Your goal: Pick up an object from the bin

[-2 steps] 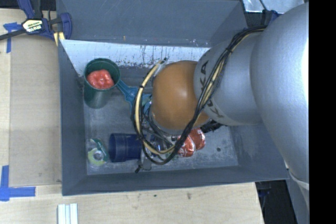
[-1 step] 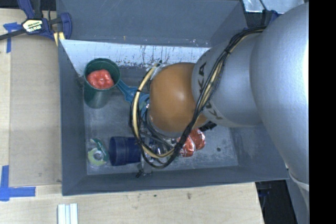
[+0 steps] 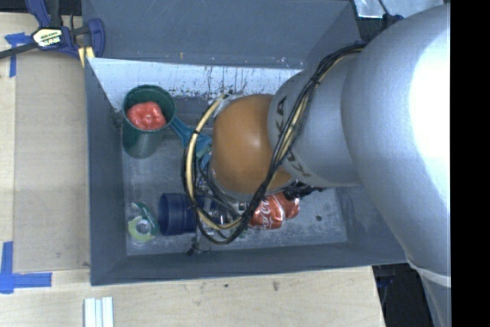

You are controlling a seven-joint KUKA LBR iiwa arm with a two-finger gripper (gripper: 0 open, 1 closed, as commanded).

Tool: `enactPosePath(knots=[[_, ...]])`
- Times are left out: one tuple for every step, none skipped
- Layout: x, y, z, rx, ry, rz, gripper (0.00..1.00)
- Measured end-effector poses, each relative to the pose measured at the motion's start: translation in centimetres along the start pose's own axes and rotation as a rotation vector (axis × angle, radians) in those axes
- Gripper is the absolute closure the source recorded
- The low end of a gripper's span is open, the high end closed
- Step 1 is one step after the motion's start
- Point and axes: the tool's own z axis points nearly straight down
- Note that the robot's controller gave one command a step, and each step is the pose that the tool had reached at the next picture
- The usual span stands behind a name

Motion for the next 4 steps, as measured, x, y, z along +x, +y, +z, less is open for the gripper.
enactPosePath(knots=[[-0.2,2.6,0.8,0.001,-0.002,-0.237,1.0],[-0.2,2.6,0.8,0.001,-0.002,-0.236,1.0],[0.0,2.5,0.4,0.001,0.001,-0.236,1.0],[0.0,2.5,-0.7,0.002,0.004,-0.237,1.0]])
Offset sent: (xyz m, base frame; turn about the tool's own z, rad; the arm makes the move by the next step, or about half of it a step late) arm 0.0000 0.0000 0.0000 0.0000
